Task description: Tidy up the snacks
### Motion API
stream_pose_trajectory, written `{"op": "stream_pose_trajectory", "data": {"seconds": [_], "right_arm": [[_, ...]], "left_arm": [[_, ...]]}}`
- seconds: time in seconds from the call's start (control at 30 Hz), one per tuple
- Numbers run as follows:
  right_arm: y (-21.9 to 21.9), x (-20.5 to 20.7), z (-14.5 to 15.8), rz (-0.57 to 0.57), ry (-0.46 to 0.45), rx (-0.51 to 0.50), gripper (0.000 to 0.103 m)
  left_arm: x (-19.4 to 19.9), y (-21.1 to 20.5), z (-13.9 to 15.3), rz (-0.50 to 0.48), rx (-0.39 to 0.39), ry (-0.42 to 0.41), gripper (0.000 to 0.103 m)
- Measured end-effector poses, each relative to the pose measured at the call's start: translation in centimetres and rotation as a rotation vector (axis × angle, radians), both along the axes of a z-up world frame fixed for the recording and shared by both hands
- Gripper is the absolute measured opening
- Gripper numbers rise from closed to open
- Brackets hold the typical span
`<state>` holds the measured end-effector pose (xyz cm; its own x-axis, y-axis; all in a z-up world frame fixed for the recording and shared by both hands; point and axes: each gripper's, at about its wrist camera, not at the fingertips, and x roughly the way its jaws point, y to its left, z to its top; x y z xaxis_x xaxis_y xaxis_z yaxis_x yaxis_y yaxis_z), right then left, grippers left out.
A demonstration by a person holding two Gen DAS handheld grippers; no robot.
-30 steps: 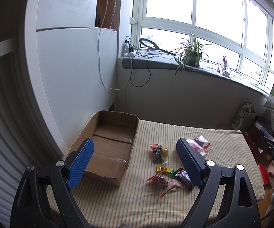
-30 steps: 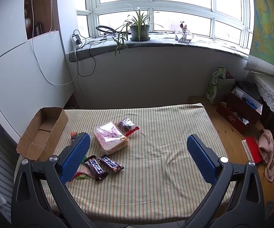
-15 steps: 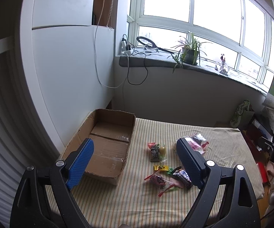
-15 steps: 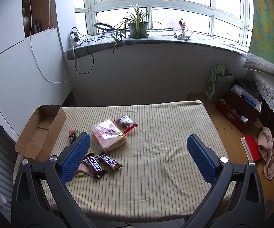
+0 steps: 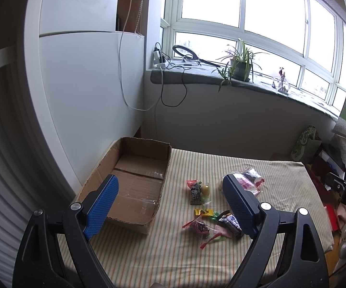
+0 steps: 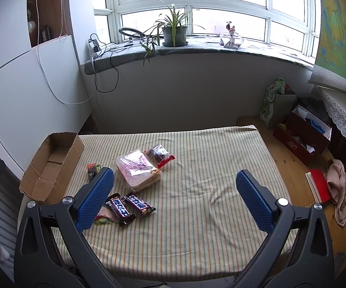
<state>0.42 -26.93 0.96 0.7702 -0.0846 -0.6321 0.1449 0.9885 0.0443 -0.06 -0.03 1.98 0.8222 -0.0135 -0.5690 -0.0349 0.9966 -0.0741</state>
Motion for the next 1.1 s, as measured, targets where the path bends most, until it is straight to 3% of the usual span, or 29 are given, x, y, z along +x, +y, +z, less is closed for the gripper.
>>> {"op": "stream_pose_trajectory", "data": {"seconds": [0.63,1.1], "right_arm": [[0.6,0.3,-1.2,0.013,0.016,0.000,0.103],[0.6,2.8,-4.8,0.111,0.159,-0.006,0.103]], "left_arm": [[0.2,0.4,-0.6,0.002,-0.001,0.013,0.089],[0.9,1.8,-3.3,0.031,-0.014,0.128,0.089]]}}
